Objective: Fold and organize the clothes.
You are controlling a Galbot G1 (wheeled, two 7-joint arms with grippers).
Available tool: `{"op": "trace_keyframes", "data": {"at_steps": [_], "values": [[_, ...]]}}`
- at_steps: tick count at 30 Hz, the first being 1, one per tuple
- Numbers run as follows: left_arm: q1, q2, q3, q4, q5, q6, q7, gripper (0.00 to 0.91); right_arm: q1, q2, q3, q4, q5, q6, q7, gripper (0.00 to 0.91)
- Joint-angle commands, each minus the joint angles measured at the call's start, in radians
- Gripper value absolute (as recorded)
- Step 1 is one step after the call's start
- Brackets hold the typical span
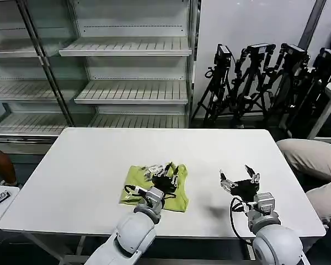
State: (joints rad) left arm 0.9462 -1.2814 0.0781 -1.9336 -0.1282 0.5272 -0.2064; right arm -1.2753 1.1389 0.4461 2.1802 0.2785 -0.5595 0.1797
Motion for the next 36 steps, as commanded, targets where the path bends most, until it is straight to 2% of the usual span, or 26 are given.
{"op": "trace_keyframes", "data": {"at_steps": [1, 3, 5, 8, 18, 28, 29, 30, 31, 32, 36], "values": [[0.020, 0.018, -0.110, -0.151, -0.155, -0.075, -0.001, 0.907, 0.000, -0.001, 0.000, 0.000, -0.001, 0.002, -0.001, 0.907], [0.036, 0.053, -0.172, -0.152, -0.152, -0.049, -0.017, 0.907, -0.002, -0.004, 0.001, 0.003, 0.000, 0.004, -0.003, 0.907], [0.065, 0.087, -0.235, -0.129, -0.163, 0.041, -0.053, 0.907, -0.002, -0.009, 0.007, 0.004, 0.003, 0.009, -0.006, 0.907], [0.114, 0.133, -0.289, -0.052, -0.272, 0.052, -0.132, 0.907, 0.000, -0.017, 0.018, -0.005, 0.010, 0.017, -0.010, 0.907], [0.118, 0.097, -0.278, 0.095, -0.326, 0.055, -0.154, 0.907, 0.011, -0.020, 0.018, -0.009, 0.025, 0.023, -0.012, 0.907], [0.092, 0.112, -0.293, 0.127, -0.385, 0.056, -0.154, 0.907, -0.008, -0.022, 0.024, 0.008, 0.023, 0.022, -0.010, 0.907], [0.095, 0.114, -0.293, 0.127, -0.413, 0.056, -0.152, 0.836, -0.007, -0.022, 0.024, 0.008, 0.023, 0.022, -0.010, 0.907], [0.098, 0.115, -0.290, 0.124, -0.439, 0.056, -0.154, 0.584, -0.005, -0.024, 0.024, 0.006, 0.023, 0.022, -0.010, 0.907], [0.100, 0.113, -0.291, 0.123, -0.446, 0.056, -0.150, 0.151, -0.004, -0.024, 0.025, 0.006, 0.023, 0.022, -0.010, 0.907], [0.100, 0.111, -0.291, 0.123, -0.451, 0.056, -0.148, 0.020, -0.003, -0.025, 0.026, 0.005, 0.023, 0.022, -0.009, 0.907], [0.094, 0.104, -0.286, 0.121, -0.480, 0.056, -0.149, 0.020, 0.002, -0.027, 0.028, 0.005, 0.024, 0.020, -0.008, 0.907]]}}
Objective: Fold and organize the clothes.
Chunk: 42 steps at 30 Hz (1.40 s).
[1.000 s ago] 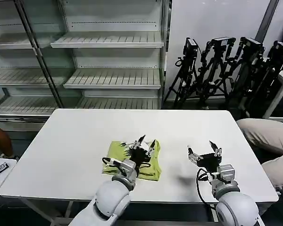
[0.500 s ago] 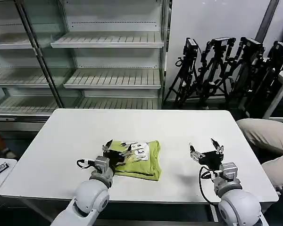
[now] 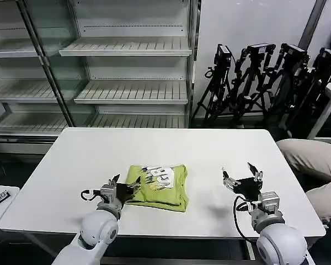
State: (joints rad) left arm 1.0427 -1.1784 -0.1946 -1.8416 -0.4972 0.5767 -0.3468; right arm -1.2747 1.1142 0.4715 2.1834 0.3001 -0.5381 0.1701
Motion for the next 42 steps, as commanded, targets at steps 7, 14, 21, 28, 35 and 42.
{"op": "trace_keyframes", "data": {"at_steps": [7, 14, 21, 28, 35, 42], "values": [[0.001, -0.008, 0.001, 0.035, -0.107, 0.006, -0.007, 0.020, 0.001, -0.003, 0.006, 0.001, 0.002, -0.002, 0.001, 0.907], [-0.006, -0.020, 0.002, 0.048, -0.022, 0.004, 0.029, 0.020, -0.004, -0.003, 0.006, 0.000, 0.002, -0.001, 0.002, 0.907], [0.000, 0.074, -0.088, -0.007, 0.119, 0.004, 0.150, 0.010, -0.005, 0.000, 0.005, 0.000, 0.001, 0.000, 0.002, 0.907], [0.064, 0.440, -0.451, -0.061, 0.261, 0.005, 0.368, 0.010, 0.031, 0.014, -0.019, -0.013, 0.002, 0.000, 0.001, 0.907], [0.132, 0.608, -0.767, -0.089, 0.488, 0.003, 0.676, 0.000, 0.049, 0.026, -0.033, -0.028, 0.003, 0.006, -0.002, 0.907], [0.170, 0.320, -0.341, -0.332, 0.689, 0.006, 0.667, 0.000, 0.028, 0.014, -0.011, -0.022, 0.004, 0.007, -0.002, 0.907]]}}
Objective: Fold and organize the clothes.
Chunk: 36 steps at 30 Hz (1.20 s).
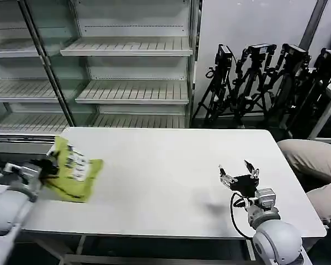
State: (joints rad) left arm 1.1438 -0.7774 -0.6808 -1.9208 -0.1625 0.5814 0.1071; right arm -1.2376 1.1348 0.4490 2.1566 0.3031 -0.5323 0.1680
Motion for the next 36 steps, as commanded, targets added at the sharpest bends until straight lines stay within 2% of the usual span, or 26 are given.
{"op": "trace_keyframes", "data": {"at_steps": [1, 3, 5, 9, 13, 15, 19, 21, 24, 34, 35, 36], "values": [[0.074, -0.107, 0.195, -0.255, 0.358, 0.001, 0.202, 0.000, -0.011, -0.008, 0.014, 0.007, 0.000, 0.001, 0.000, 0.907], [0.081, -0.184, 0.369, -0.249, 0.364, 0.002, 0.115, 0.010, -0.021, -0.011, 0.023, 0.012, 0.000, 0.001, 0.001, 0.907], [0.081, -0.294, 0.508, -0.221, 0.331, 0.003, 0.016, 0.010, -0.027, -0.013, 0.030, 0.017, -0.001, 0.001, 0.001, 0.907], [0.030, -0.478, 0.680, -0.176, 0.202, 0.002, -0.209, 0.010, -0.025, -0.015, 0.031, 0.017, -0.003, -0.001, 0.002, 0.907], [-0.027, -0.603, 0.706, -0.113, 0.174, 0.003, -0.310, 0.010, -0.015, -0.011, 0.029, 0.019, -0.006, 0.000, -0.001, 0.907], [-0.059, -0.668, 0.687, -0.069, 0.169, 0.002, -0.370, 0.020, -0.002, -0.014, 0.030, 0.017, -0.005, 0.014, -0.020, 0.907], [-0.125, -0.746, 0.636, -0.004, 0.131, 0.002, -0.465, 0.010, 0.030, -0.019, 0.040, 0.000, 0.011, 0.050, -0.039, 0.907], [-0.161, -0.778, 0.613, 0.028, 0.097, 0.002, -0.507, 0.020, 0.046, -0.019, 0.059, -0.003, -0.012, 0.027, -0.077, 0.907], [-0.179, -0.808, 0.603, 0.057, 0.061, 0.002, -0.550, 0.010, 0.067, -0.005, 0.061, -0.018, 0.027, 0.070, -0.065, 0.907], [-0.175, -0.857, 0.652, 0.070, -0.010, 0.003, -0.600, 0.020, 0.101, 0.002, 0.074, -0.053, 0.025, 0.062, -0.078, 0.907], [-0.172, -0.854, 0.658, 0.070, -0.009, 0.003, -0.598, 0.383, 0.105, 0.001, 0.077, -0.059, 0.026, 0.061, -0.081, 0.907], [-0.174, -0.851, 0.659, 0.074, -0.017, 0.002, -0.588, 0.907, 0.106, 0.001, 0.079, -0.061, 0.027, 0.061, -0.084, 0.907]]}}
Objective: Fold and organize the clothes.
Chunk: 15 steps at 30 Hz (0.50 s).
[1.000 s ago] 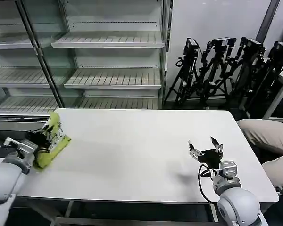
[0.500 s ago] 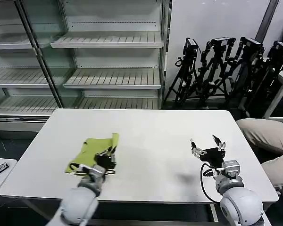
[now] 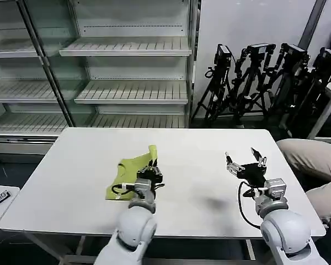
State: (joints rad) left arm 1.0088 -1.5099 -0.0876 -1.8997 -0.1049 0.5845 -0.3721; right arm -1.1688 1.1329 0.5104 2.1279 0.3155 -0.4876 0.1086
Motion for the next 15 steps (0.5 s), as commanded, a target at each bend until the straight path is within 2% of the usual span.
{"op": "trace_keyframes", "data": {"at_steps": [1, 9, 13, 15], "values": [[-0.043, -0.112, 0.064, 0.053, -0.080, -0.002, -0.098, 0.907, 0.039, 0.005, 0.020, -0.039, 0.013, 0.016, -0.029, 0.907], [-0.096, 0.007, 0.000, -0.034, -0.227, -0.033, 0.037, 0.907, 0.065, 0.020, 0.032, -0.084, -0.010, 0.023, -0.057, 0.907], [-0.134, 0.089, -0.097, -0.076, -0.284, -0.047, 0.059, 0.907, 0.087, 0.026, 0.021, -0.119, -0.040, 0.039, -0.075, 0.907], [-0.130, 0.142, -0.190, -0.061, -0.259, -0.068, 0.146, 0.907, 0.097, 0.028, 0.015, -0.141, -0.051, 0.048, -0.085, 0.907]]}}
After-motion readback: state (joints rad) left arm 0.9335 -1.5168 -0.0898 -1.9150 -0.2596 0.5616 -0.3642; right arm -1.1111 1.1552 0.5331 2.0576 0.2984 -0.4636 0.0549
